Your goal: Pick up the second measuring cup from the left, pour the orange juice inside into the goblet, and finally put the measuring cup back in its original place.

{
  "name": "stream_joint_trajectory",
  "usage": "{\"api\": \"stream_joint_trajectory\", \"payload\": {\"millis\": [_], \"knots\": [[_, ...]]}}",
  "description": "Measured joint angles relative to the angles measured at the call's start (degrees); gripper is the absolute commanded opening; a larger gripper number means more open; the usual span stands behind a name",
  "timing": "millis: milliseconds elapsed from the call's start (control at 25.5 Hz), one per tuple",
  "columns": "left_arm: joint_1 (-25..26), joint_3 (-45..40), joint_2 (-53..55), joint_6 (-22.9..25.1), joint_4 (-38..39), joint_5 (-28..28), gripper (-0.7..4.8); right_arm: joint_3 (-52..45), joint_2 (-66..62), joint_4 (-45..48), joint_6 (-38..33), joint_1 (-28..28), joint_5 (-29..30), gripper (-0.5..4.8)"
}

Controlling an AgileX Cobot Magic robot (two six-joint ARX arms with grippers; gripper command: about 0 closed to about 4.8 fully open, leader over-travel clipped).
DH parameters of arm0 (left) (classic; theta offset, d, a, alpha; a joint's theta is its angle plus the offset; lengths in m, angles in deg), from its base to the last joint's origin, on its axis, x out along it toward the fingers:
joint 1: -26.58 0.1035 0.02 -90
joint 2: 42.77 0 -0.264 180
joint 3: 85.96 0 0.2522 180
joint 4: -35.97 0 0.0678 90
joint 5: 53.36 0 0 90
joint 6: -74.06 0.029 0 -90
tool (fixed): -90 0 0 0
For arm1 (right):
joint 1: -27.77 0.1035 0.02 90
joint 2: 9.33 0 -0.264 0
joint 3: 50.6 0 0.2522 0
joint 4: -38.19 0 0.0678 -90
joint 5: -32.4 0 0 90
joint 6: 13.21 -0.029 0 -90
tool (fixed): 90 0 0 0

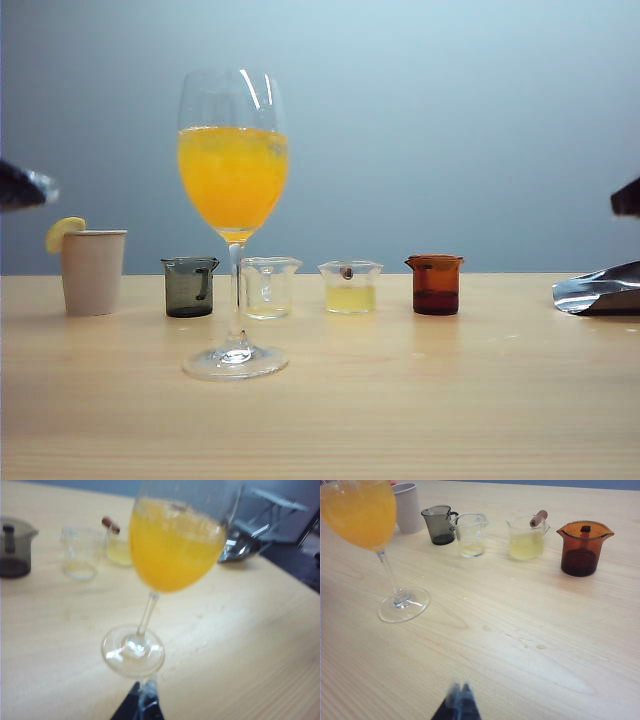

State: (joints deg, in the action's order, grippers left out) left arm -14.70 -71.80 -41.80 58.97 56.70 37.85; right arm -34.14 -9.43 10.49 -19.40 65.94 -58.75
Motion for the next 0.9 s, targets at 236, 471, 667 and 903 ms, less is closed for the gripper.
{"api": "stream_joint_trajectory", "payload": {"millis": [236,471,667,903], "knots": [[0.0,0.0,0.0,0.0,2.7,-0.2,-0.05,-2.4,0.0,5.1,0.2,-0.3,-2.2,-0.08],[1.0,0.0,-0.9,0.0,2.7,-0.4,-0.05,-2.4,0.0,6.3,0.2,-0.2,-11.3,0.31],[12.3,0.0,-0.9,0.0,2.8,-4.3,-0.05,-2.4,0.0,5.7,0.2,-0.2,-11.5,0.31],[29.3,0.0,-0.9,0.0,2.7,-4.8,-0.05,-2.4,0.0,5.6,0.2,-0.5,-11.5,0.31]]}}
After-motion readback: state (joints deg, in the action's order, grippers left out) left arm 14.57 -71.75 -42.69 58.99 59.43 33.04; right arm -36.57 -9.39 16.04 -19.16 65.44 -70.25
